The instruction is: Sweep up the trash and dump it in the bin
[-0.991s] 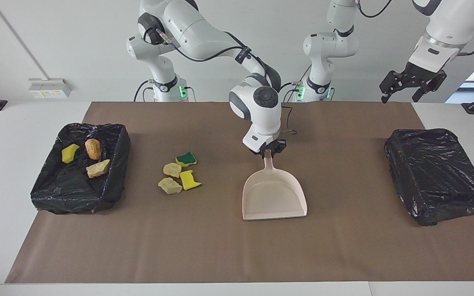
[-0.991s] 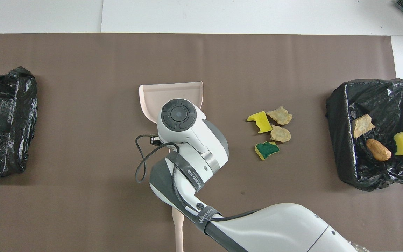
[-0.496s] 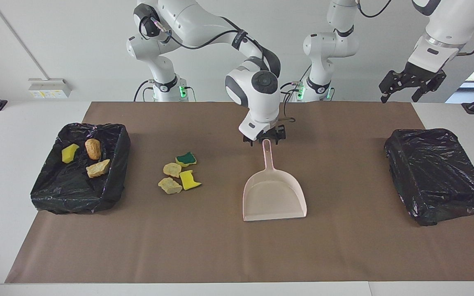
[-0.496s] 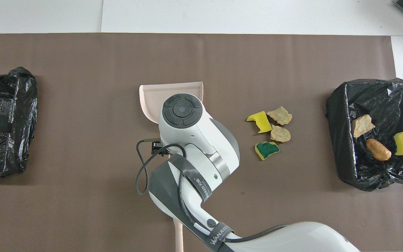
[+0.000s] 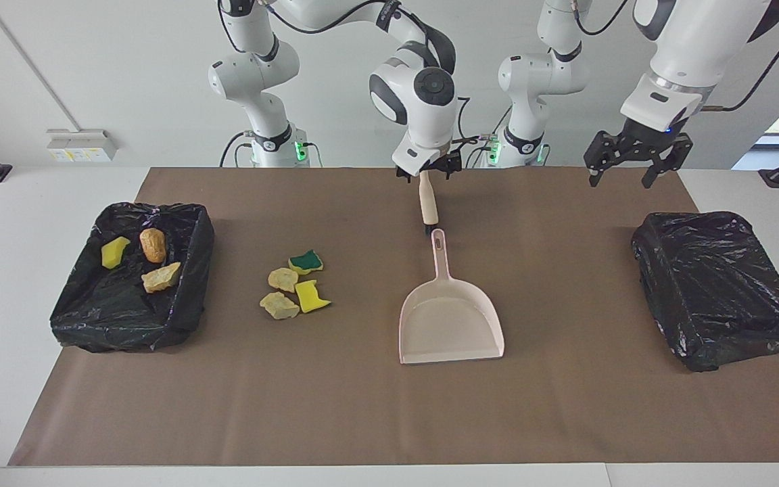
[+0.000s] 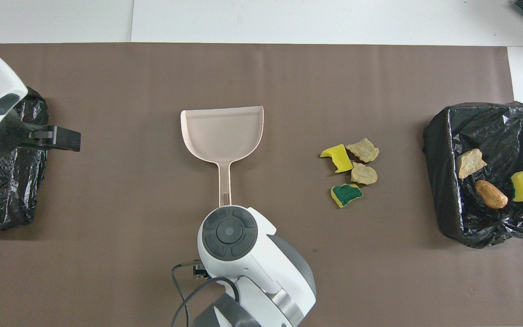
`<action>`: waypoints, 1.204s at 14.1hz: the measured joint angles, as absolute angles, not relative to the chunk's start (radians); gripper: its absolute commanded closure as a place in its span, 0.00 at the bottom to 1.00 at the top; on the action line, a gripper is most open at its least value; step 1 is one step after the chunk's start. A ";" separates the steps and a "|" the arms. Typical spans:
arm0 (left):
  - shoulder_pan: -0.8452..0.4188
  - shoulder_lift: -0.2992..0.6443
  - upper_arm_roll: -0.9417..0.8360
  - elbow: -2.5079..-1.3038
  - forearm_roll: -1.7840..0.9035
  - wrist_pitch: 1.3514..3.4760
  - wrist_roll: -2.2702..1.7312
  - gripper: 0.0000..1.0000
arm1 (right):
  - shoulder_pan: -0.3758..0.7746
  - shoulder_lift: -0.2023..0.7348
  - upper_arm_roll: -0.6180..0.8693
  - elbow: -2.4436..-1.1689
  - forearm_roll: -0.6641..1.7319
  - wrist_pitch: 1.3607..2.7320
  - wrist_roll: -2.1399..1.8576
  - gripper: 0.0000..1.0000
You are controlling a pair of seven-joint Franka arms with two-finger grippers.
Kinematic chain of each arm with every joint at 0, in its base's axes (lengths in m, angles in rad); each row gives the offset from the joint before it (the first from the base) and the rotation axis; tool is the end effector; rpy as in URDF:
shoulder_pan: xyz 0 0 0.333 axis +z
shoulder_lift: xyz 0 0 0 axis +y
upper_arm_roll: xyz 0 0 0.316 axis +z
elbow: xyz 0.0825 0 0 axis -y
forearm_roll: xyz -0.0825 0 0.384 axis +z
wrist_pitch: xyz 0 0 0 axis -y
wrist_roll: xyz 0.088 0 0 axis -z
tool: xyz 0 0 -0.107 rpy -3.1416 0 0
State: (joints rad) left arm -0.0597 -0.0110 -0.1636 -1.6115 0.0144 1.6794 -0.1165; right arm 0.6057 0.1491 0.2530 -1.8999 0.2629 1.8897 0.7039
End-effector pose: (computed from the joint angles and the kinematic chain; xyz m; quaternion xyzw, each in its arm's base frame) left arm 0.5478 -0.1235 0.6211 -0.9977 0.0539 -0.0402 0.0013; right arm 0.3667 0.4472 0.4158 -0.9869 -0.0259 0.1530 0.0445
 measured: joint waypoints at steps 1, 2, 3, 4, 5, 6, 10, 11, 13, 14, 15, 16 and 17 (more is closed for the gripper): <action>-0.061 0.005 -0.205 -1.635 0.014 1.714 -0.154 0.00 | 0.629 0.112 0.253 -1.970 0.295 1.940 0.705 0.00; -0.061 0.021 -0.242 -1.657 0.014 1.745 -0.180 0.00 | 0.652 0.079 0.253 -2.037 0.325 1.994 0.705 0.00; -0.062 0.036 -0.275 -1.678 0.014 1.773 -0.205 0.00 | 0.677 0.051 0.253 -2.099 0.348 2.042 0.705 0.00; -0.062 0.054 -0.308 -1.700 0.014 1.806 -0.241 0.00 | 0.704 0.029 0.253 -2.157 0.359 2.085 0.705 0.00; -0.062 0.073 -0.337 -1.720 0.014 1.840 -0.273 0.00 | 0.724 0.017 0.254 -2.197 0.366 2.114 0.706 0.00; -0.062 0.094 -0.368 -1.742 0.014 1.875 -0.304 0.00 | 0.740 0.010 0.253 -2.226 0.370 2.133 0.714 0.00; -0.090 0.200 -0.453 -1.827 0.067 2.042 -0.433 0.00 | 0.776 -0.023 0.253 -2.283 0.370 2.140 0.763 0.00; -0.095 0.230 -0.472 -1.831 0.086 2.061 -0.450 0.00 | 0.781 -0.030 0.253 -2.290 0.370 2.141 0.764 0.00; -0.108 0.280 -0.495 -1.832 0.122 2.094 -0.486 0.00 | 0.782 -0.033 0.253 -2.300 0.370 2.163 0.764 0.00; -0.116 0.303 -0.498 -1.832 0.138 2.116 -0.510 0.00 | 0.782 -0.033 0.253 -2.305 0.370 2.176 0.764 0.00; -0.125 0.326 -0.498 -1.832 0.161 2.137 -0.531 0.00 | 0.785 -0.033 0.253 -2.308 0.370 2.185 0.764 0.01; -0.130 0.348 -0.499 -1.833 0.188 2.152 -0.554 0.00 | 0.790 -0.033 0.253 -2.311 0.370 2.196 0.764 0.05; -0.132 0.370 -0.500 -1.833 0.208 2.162 -0.573 0.00 | 0.796 -0.031 0.253 -2.313 0.370 2.212 0.764 0.12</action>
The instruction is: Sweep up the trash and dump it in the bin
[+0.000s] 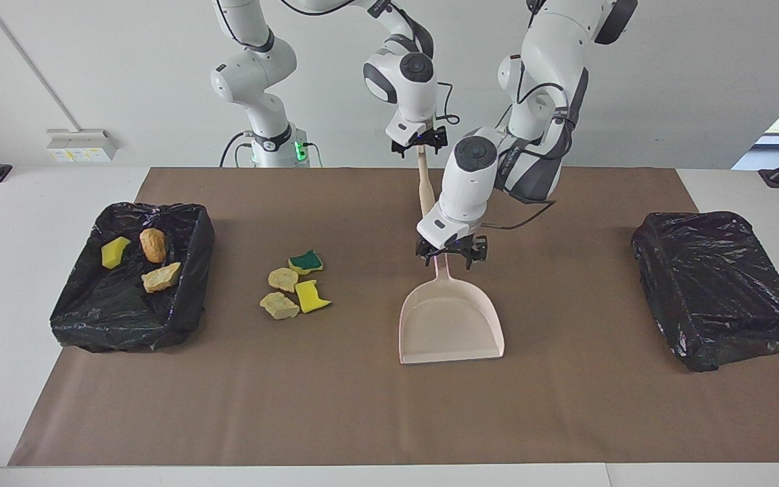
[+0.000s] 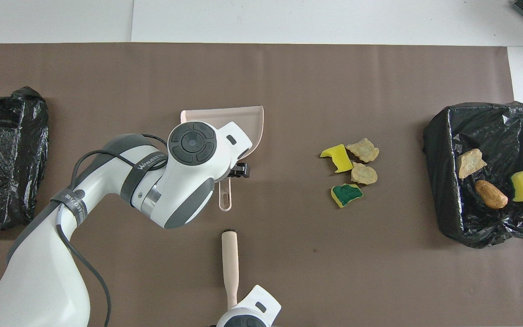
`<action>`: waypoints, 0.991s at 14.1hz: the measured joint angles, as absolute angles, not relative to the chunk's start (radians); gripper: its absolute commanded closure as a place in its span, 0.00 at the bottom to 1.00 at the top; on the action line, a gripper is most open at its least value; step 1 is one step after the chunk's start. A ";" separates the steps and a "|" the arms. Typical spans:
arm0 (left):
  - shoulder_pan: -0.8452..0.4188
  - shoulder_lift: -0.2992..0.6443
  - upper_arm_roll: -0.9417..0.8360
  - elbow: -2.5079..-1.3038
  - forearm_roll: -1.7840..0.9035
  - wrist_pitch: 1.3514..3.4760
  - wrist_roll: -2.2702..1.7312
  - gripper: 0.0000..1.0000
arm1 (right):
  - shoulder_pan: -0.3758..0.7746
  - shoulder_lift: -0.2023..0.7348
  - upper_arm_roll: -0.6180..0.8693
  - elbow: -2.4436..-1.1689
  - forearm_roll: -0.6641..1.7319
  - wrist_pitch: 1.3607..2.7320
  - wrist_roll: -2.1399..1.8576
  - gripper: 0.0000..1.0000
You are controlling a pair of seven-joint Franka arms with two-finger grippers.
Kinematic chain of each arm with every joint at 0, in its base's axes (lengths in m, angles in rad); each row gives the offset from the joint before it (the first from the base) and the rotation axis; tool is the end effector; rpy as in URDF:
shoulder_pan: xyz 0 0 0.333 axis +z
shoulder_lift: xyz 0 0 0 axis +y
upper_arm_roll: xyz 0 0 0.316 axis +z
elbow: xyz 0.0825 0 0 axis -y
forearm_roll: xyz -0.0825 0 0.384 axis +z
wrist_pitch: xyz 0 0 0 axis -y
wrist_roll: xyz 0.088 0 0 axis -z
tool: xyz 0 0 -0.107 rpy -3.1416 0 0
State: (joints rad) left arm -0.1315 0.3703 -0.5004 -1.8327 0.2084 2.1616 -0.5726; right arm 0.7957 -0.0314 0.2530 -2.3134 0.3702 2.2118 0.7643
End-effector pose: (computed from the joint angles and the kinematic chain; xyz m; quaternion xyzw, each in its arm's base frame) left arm 0.5285 -0.3495 0.3524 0.9973 -0.0728 0.0041 0.0035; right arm 0.2384 0.4386 0.3515 -0.9893 -0.0250 0.1312 0.0589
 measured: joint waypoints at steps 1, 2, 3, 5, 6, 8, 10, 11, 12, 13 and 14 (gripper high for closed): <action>-0.132 0.386 -0.501 -1.833 0.216 2.165 -0.581 0.00 | 0.800 -0.029 0.253 -2.316 0.370 2.225 0.764 0.17; -0.132 0.393 -0.501 -1.833 0.218 2.166 -0.583 0.43 | 0.802 -0.026 0.253 -2.319 0.370 2.235 0.764 0.32; -0.133 0.396 -0.502 -1.832 0.218 2.166 -0.583 0.67 | 0.803 -0.024 0.253 -2.321 0.370 2.245 0.764 0.48; -0.135 0.396 -0.504 -1.832 0.241 2.166 -0.584 0.87 | 0.807 -0.023 0.253 -2.323 0.370 2.250 0.764 0.62; -0.136 0.395 -0.506 -1.831 0.283 2.166 -0.585 0.88 | 0.810 -0.023 0.253 -2.325 0.370 2.256 0.764 0.78; -0.136 0.395 -0.509 -1.828 0.330 2.166 -0.586 0.94 | 0.815 -0.020 0.253 -2.335 0.370 2.290 0.764 1.00; -0.136 0.393 -0.513 -1.823 0.337 2.165 -0.586 0.98 | 0.818 -0.015 0.252 -2.337 0.370 2.300 0.764 1.00; -0.136 0.391 -0.515 -1.822 0.339 2.164 -0.586 0.99 | 0.818 -0.015 0.251 -2.337 0.370 2.300 0.766 1.00; -0.136 0.387 -0.515 -1.820 0.342 2.162 -0.577 0.99 | 0.817 -0.015 0.249 -2.336 0.370 2.300 0.772 1.00; -0.135 0.377 -0.515 -1.818 0.345 2.153 -0.548 0.99 | 0.817 -0.015 0.246 -2.334 0.370 2.300 0.776 1.00; -0.133 0.362 -0.515 -1.817 0.346 2.125 -0.494 0.98 | 0.816 -0.016 0.241 -2.331 0.370 2.295 0.776 1.00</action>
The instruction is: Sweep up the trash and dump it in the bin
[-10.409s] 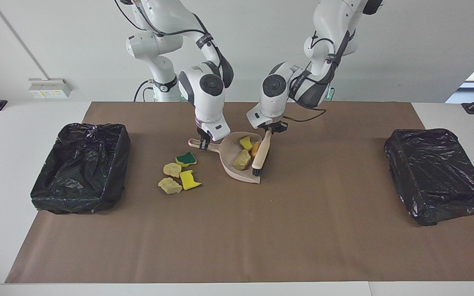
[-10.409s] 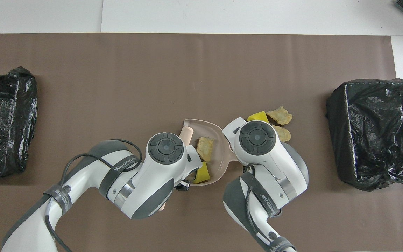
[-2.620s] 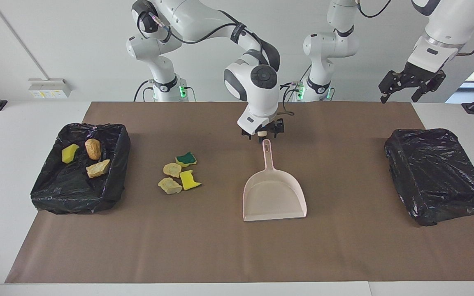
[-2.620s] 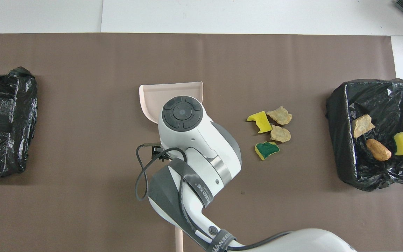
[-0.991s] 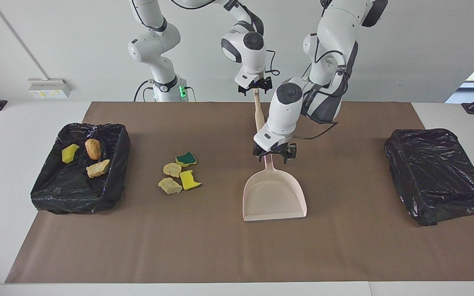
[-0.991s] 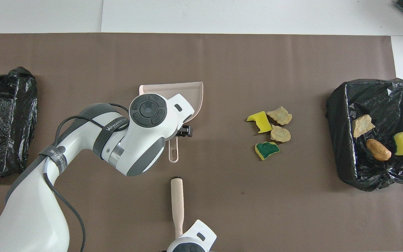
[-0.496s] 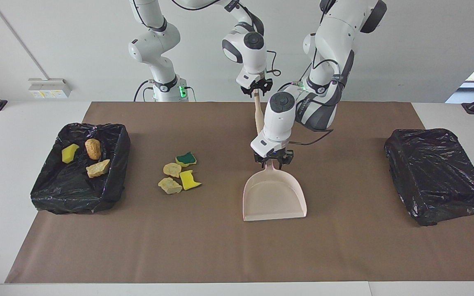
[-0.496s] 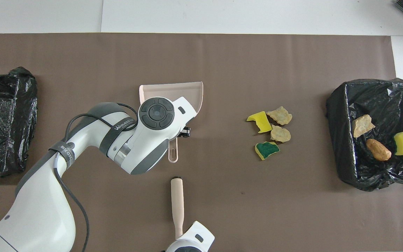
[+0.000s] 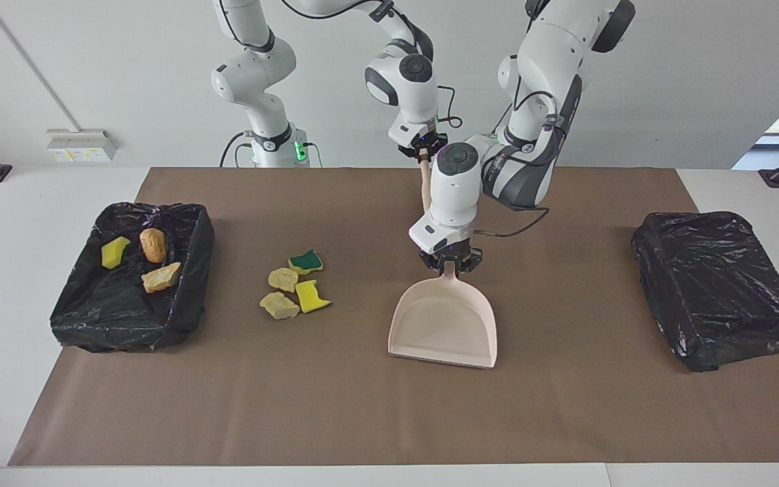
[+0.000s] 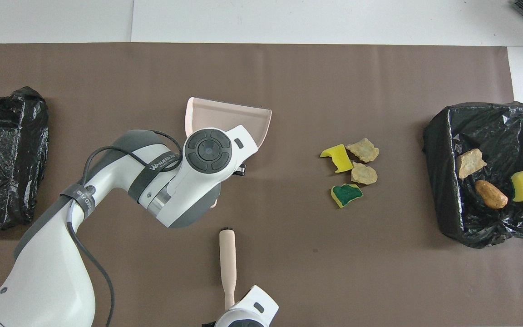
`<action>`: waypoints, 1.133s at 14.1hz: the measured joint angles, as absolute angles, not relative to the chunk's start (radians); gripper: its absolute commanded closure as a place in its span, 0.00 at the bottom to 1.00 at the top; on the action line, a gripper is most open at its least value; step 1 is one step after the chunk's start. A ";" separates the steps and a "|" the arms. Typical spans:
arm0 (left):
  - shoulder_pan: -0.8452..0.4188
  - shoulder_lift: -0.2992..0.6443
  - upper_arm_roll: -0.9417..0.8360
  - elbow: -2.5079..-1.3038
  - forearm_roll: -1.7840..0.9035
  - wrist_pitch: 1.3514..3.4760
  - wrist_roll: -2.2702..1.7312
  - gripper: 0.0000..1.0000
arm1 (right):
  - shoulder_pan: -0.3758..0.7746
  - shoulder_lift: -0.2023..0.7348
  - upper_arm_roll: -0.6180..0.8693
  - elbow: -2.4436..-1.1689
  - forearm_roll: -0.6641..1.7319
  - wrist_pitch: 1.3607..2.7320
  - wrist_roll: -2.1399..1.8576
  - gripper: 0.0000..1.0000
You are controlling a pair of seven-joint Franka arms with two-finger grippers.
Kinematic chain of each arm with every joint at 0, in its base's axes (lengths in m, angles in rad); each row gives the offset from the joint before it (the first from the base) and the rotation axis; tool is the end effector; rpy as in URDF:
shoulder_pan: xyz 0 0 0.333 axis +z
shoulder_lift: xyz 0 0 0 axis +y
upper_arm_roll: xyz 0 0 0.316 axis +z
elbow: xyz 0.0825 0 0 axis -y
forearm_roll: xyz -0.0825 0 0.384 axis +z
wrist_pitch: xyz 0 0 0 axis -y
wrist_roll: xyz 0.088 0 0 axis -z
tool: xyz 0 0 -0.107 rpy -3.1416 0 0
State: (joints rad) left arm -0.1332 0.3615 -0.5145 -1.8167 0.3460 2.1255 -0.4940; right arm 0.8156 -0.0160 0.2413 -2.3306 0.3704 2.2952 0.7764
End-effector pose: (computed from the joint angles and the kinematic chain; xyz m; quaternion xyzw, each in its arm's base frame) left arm 0.5284 -0.3515 0.3631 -0.9863 0.1536 -0.0343 0.0485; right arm 0.2403 0.4417 0.3431 -0.9907 -0.0152 0.1128 0.0745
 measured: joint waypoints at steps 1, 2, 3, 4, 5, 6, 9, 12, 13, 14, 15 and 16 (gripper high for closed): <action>-0.128 0.340 -0.514 -1.815 0.347 2.078 -0.412 0.97 | 0.807 -0.023 0.238 -2.324 0.370 2.273 0.777 1.00; -0.121 0.318 -0.514 -1.815 0.347 2.023 -0.318 0.97 | 0.790 -0.038 0.236 -2.316 0.370 2.233 0.777 1.00; -0.111 0.298 -0.514 -1.815 0.347 1.965 -0.215 0.98 | 0.767 -0.064 0.235 -2.308 0.370 2.176 0.777 1.00; -0.097 0.281 -0.513 -1.815 0.347 1.919 -0.112 1.00 | 0.740 -0.098 0.234 -2.302 0.369 2.109 0.777 1.00; -0.078 0.262 -0.511 -1.816 0.347 1.882 -0.009 1.00 | 0.707 -0.142 0.233 -2.298 0.365 2.031 0.768 1.00; -0.058 0.244 -0.511 -1.822 0.347 1.861 0.074 1.00 | 0.668 -0.188 0.233 -2.296 0.359 1.954 0.743 1.00; -0.029 0.203 -0.510 -1.863 0.347 1.858 0.227 1.00 | 0.508 -0.308 0.227 -2.294 0.320 1.773 0.599 1.00; -0.028 0.200 -0.510 -1.880 0.347 1.940 0.409 1.00 | 0.279 -0.343 0.223 -2.263 0.226 1.691 0.368 1.00; -0.027 0.201 -0.510 -1.883 0.347 1.948 0.485 1.00 | 0.216 -0.333 0.221 -2.252 0.174 1.692 0.296 1.00; -0.028 0.202 -0.512 -1.886 0.347 1.951 0.536 1.00 | 0.172 -0.316 0.220 -2.242 0.113 1.696 0.242 1.00; -0.032 0.206 -0.516 -1.892 0.347 1.954 0.566 1.00 | 0.136 -0.291 0.220 -2.228 0.032 1.702 0.195 1.00; -0.039 0.215 -0.526 -1.898 0.347 1.958 0.581 1.00 | 0.106 -0.256 0.220 -2.208 -0.065 1.719 0.149 1.00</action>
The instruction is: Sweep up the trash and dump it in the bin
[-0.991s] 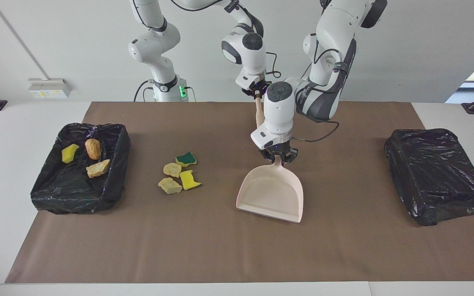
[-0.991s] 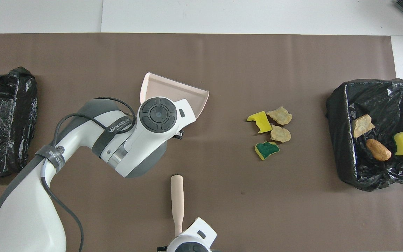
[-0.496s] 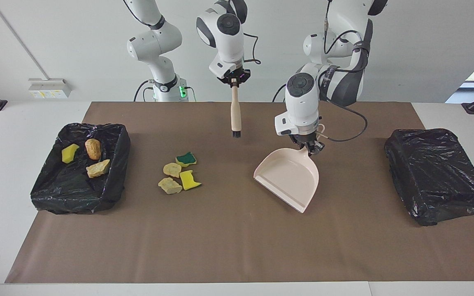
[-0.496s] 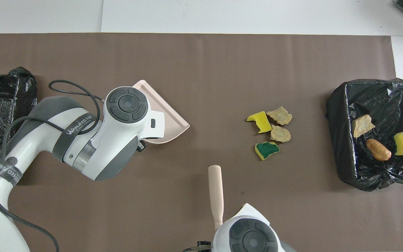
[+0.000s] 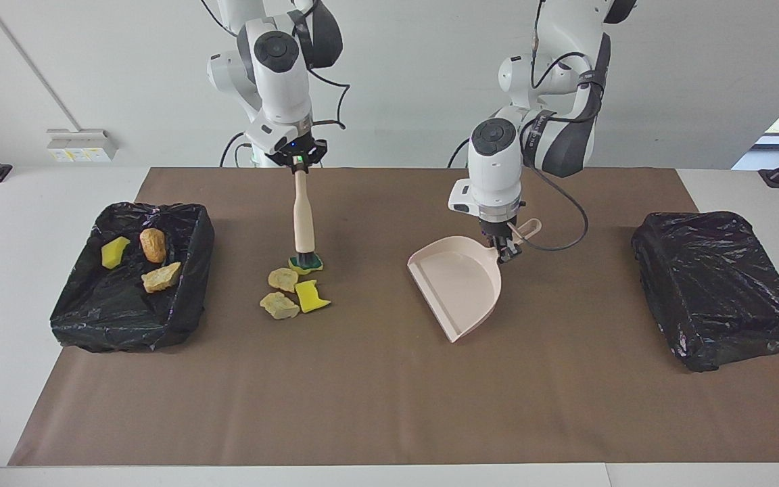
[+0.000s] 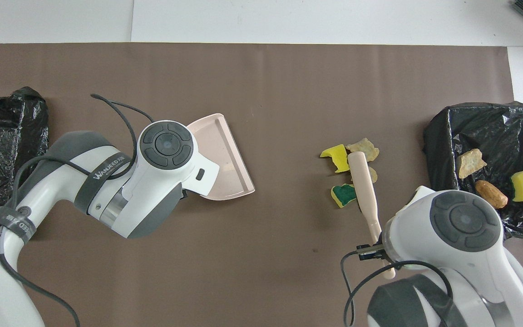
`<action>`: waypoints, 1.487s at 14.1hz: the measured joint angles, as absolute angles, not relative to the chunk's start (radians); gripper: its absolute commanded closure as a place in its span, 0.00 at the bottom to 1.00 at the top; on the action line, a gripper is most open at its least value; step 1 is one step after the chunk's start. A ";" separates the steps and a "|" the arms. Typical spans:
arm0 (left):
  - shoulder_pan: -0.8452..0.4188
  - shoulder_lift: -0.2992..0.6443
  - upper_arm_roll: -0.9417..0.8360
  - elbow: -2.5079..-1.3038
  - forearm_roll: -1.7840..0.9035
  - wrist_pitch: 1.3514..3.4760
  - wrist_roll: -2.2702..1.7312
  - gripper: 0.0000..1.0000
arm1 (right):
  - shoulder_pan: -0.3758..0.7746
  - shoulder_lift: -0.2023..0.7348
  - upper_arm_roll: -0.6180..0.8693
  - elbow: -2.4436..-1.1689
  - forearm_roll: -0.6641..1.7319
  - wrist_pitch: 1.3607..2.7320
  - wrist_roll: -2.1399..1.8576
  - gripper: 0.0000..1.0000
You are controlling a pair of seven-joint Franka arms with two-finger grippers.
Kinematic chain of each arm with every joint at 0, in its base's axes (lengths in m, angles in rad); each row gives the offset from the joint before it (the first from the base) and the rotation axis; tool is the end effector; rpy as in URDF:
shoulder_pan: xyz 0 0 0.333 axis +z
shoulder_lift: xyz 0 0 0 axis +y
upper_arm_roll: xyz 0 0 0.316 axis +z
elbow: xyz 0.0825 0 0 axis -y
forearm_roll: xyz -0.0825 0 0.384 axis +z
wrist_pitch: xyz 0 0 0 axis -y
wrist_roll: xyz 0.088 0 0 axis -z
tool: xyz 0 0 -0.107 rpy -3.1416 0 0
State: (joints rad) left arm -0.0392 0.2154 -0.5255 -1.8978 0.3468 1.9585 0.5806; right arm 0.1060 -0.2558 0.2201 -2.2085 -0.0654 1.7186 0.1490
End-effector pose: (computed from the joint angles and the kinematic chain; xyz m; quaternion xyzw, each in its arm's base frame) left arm 0.5173 -0.2862 0.3946 -0.7926 0.5983 0.0594 0.1015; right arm 0.4255 0.1420 0.4662 0.9870 0.0895 -0.1029 0.0851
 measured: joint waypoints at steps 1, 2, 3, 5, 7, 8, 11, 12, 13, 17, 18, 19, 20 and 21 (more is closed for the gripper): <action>-0.048 0.226 -0.539 -1.903 0.347 1.965 0.584 1.00 | 0.084 -0.217 0.220 -2.189 -0.148 1.744 0.115 1.00; -0.053 0.237 -0.563 -1.907 0.347 1.972 0.584 1.00 | 0.060 -0.172 0.220 -2.168 -0.231 1.779 0.087 1.00; -0.060 0.246 -0.590 -1.910 0.347 1.980 0.584 1.00 | 0.033 -0.123 0.221 -2.149 -0.303 1.820 0.068 1.00; -0.071 0.250 -0.617 -1.919 0.347 1.990 0.583 1.00 | -0.011 -0.041 0.220 -2.125 -0.387 1.868 0.048 1.00; -0.073 0.250 -0.625 -1.935 0.347 2.011 0.583 1.00 | -0.019 0.011 0.222 -2.119 -0.404 1.873 0.047 1.00; -0.072 0.250 -0.625 -1.939 0.347 2.015 0.583 1.00 | -0.019 0.029 0.228 -2.119 -0.404 1.879 0.049 1.00; -0.072 0.249 -0.624 -1.943 0.347 2.015 0.583 1.00 | -0.016 0.062 0.237 -2.119 -0.337 1.893 0.052 1.00; -0.072 0.249 -0.625 -1.945 0.347 2.015 0.580 1.00 | -0.013 0.071 0.238 -2.119 -0.297 1.893 0.052 1.00; -0.071 0.249 -0.627 -1.947 0.347 2.015 0.574 1.00 | -0.009 0.077 0.238 -2.120 -0.257 1.893 0.052 1.00; -0.072 0.236 -0.648 -1.974 0.347 2.015 0.518 1.00 | 0.024 0.083 0.240 -2.130 -0.063 1.892 0.052 1.00; -0.072 0.232 -0.653 -1.979 0.347 2.014 0.506 1.00 | 0.039 0.084 0.241 -2.131 -0.010 1.892 0.053 1.00; -0.072 0.228 -0.657 -1.985 0.347 2.014 0.495 1.00 | 0.054 0.087 0.241 -2.131 0.044 1.894 0.053 1.00; -0.072 0.223 -0.658 -1.991 0.347 2.014 0.488 1.00 | 0.071 0.093 0.241 -2.132 0.092 1.899 0.053 1.00; -0.072 0.219 -0.659 -1.999 0.347 2.014 0.485 1.00 | 0.090 0.104 0.241 -2.133 0.132 1.912 0.054 1.00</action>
